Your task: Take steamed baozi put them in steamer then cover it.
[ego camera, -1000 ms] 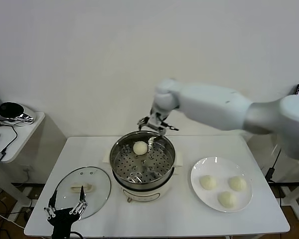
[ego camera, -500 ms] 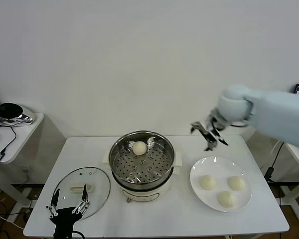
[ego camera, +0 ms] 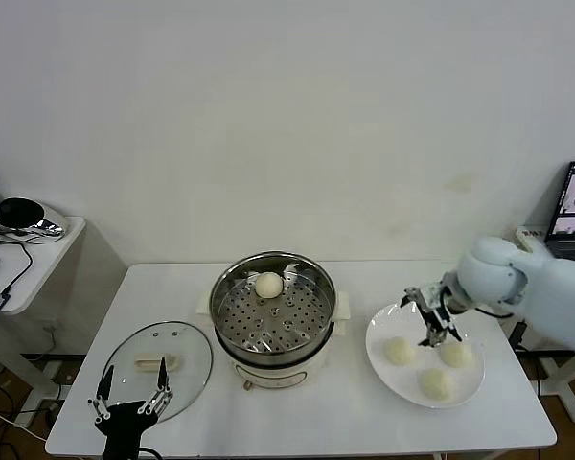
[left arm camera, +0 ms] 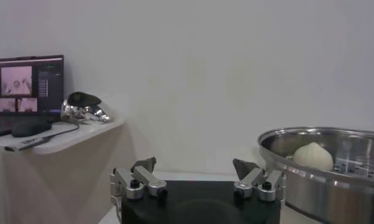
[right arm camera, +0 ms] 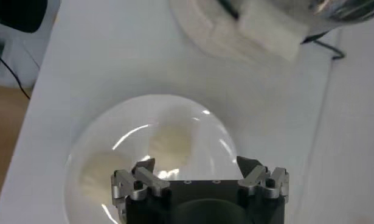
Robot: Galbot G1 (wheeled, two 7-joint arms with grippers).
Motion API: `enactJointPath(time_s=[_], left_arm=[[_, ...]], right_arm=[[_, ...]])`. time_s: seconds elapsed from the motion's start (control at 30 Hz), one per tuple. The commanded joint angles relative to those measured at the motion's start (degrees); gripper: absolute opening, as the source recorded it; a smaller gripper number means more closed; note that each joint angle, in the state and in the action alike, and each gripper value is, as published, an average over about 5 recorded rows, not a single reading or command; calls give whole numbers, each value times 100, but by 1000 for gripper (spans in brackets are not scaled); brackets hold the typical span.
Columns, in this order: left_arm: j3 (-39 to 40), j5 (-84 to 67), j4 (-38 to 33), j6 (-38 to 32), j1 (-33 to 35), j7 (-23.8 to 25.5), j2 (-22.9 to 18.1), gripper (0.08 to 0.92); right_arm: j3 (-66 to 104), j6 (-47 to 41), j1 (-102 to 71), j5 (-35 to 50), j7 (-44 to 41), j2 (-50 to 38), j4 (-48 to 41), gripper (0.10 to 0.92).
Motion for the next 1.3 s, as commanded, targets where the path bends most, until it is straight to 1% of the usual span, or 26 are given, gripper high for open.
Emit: enactJointPath(time_s=[0.03, 0.77, 1.03, 1.17, 1.3], left_arm=[[-1, 13, 14, -1, -1, 1, -4, 823], [-72, -38, 184, -2, -147, 2, 14, 823], [-68, -48, 221, -2, -171, 2, 6, 823], [-59, -48, 213, -2, -169, 2, -3, 823], [-49, -47, 209, -6, -157, 1, -9, 823]], right_arm=[[680, -127, -1071, -340, 55, -107, -246, 823], [815, 75, -1412, -389, 255, 1225, -1632, 823], [801, 15, -1430, -387, 206, 1441, -1811, 821], [790, -36, -1434, -386, 152, 1446, -1808, 793], [812, -64, -1479, -393, 95, 1435, -1822, 736]])
